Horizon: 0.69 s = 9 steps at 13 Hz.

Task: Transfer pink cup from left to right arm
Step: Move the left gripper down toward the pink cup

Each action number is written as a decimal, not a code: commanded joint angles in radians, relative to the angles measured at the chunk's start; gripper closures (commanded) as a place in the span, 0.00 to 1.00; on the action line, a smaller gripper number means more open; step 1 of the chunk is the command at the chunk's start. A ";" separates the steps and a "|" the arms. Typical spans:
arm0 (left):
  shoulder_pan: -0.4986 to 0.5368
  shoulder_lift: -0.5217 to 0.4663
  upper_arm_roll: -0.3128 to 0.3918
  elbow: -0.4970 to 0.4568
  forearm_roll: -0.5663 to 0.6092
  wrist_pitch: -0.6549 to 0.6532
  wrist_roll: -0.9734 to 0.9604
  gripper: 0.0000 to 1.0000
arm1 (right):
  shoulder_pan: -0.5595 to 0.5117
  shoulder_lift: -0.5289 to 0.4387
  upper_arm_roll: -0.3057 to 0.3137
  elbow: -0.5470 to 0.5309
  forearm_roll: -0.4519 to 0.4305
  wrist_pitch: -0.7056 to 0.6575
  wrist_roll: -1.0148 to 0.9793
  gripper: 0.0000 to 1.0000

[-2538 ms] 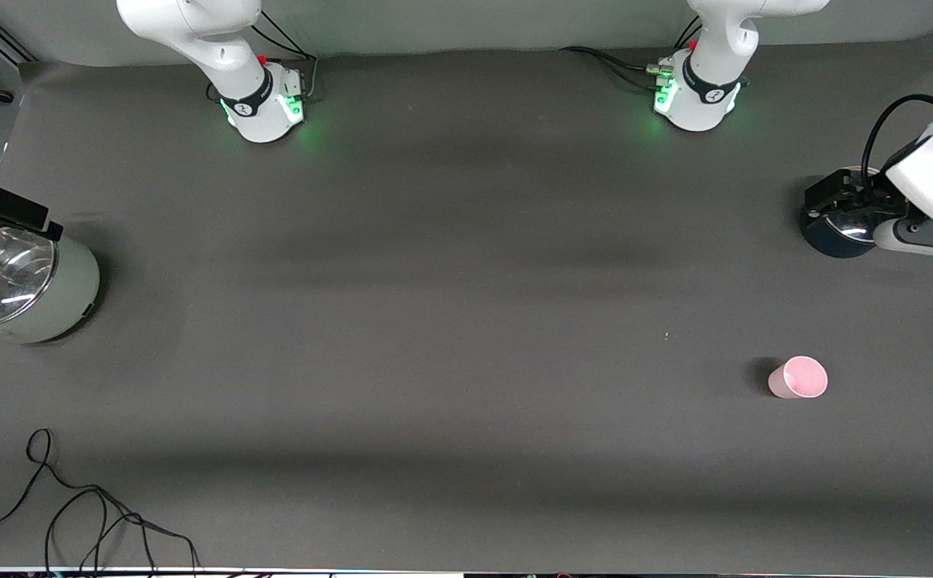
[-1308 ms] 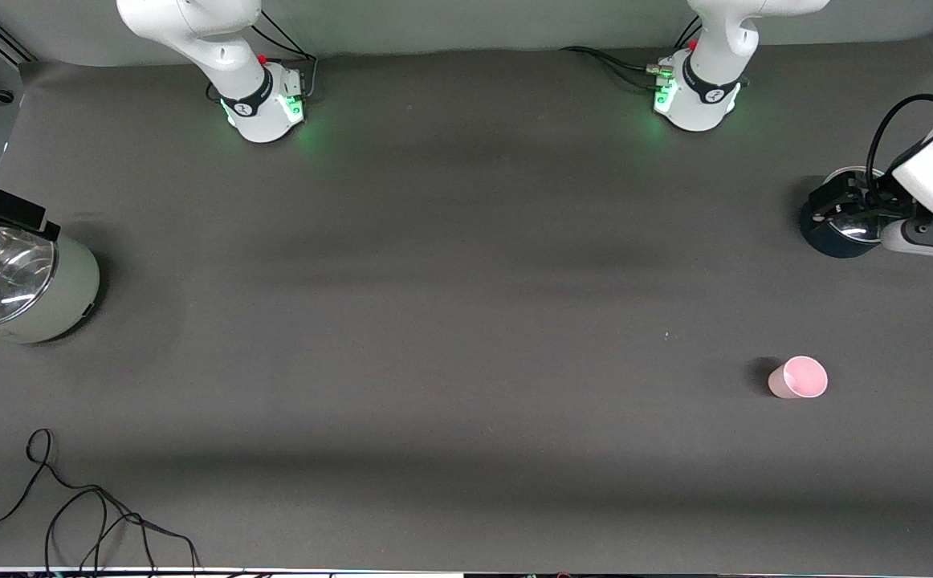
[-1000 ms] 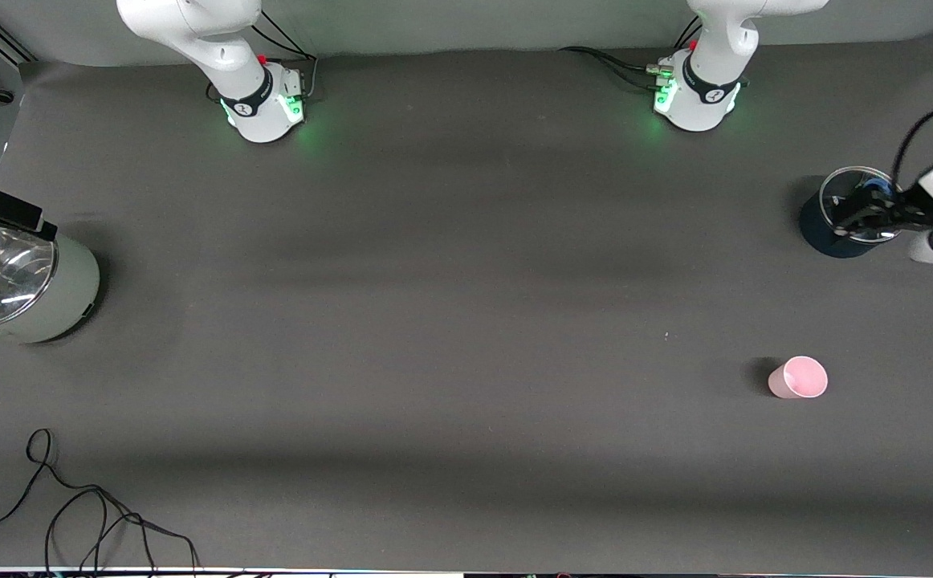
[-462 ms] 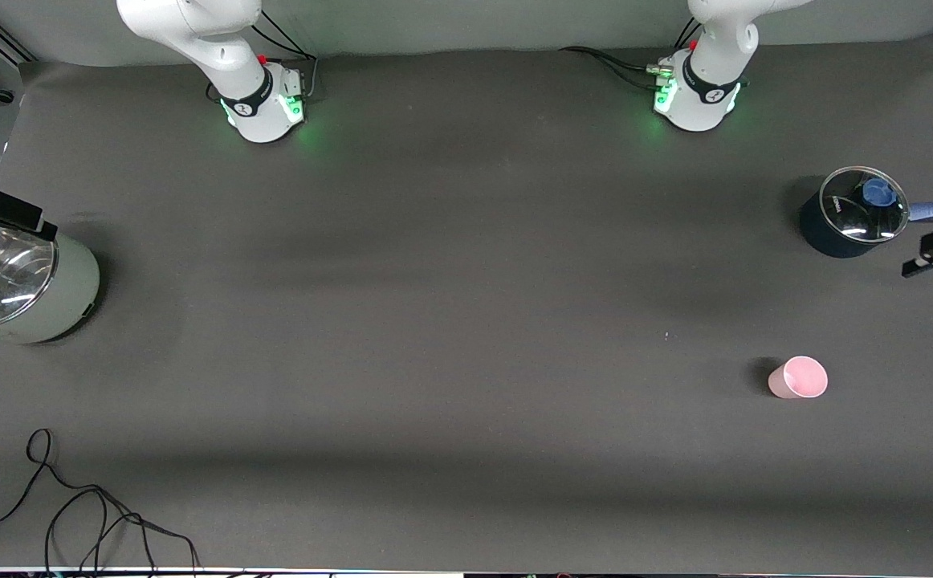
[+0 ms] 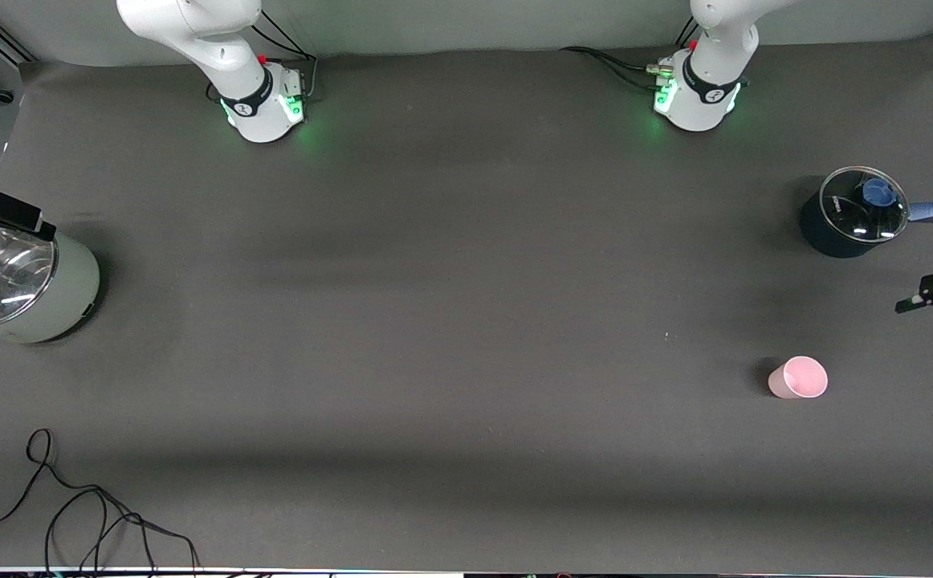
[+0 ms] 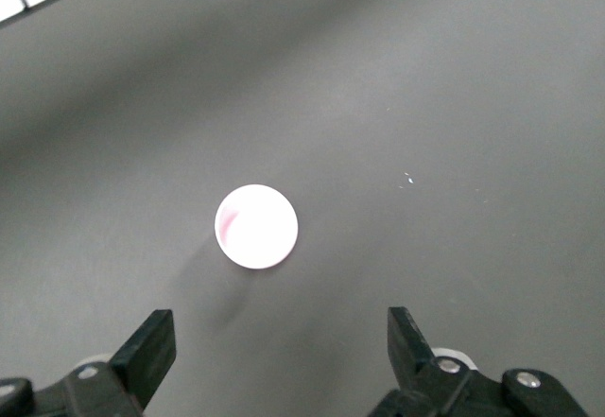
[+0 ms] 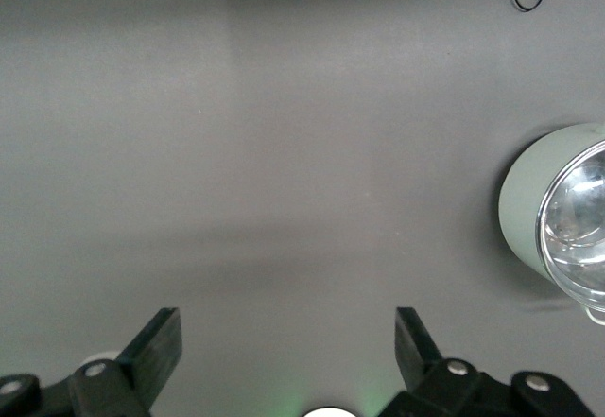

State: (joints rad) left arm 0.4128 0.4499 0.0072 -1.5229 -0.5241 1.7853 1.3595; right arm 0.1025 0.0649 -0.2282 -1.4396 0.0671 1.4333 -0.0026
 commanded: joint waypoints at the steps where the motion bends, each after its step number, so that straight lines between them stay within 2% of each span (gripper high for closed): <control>1: 0.055 0.125 -0.010 0.027 -0.143 0.020 0.276 0.00 | 0.005 0.003 -0.007 0.011 -0.009 -0.011 0.004 0.00; 4: 0.109 0.249 -0.010 0.052 -0.250 0.022 0.562 0.00 | 0.003 0.003 -0.007 0.011 -0.009 -0.010 0.004 0.00; 7: 0.171 0.384 -0.013 0.058 -0.471 0.020 0.899 0.00 | 0.005 0.003 -0.007 0.011 -0.009 -0.011 0.004 0.00; 9: 0.208 0.452 -0.016 0.058 -0.545 0.014 1.035 0.00 | 0.005 0.003 -0.007 0.011 -0.009 -0.011 0.004 0.00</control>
State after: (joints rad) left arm 0.5838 0.8320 0.0056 -1.5057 -1.0059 1.8168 2.2731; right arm 0.1021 0.0650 -0.2308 -1.4399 0.0671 1.4331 -0.0026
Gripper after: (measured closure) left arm 0.000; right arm 0.000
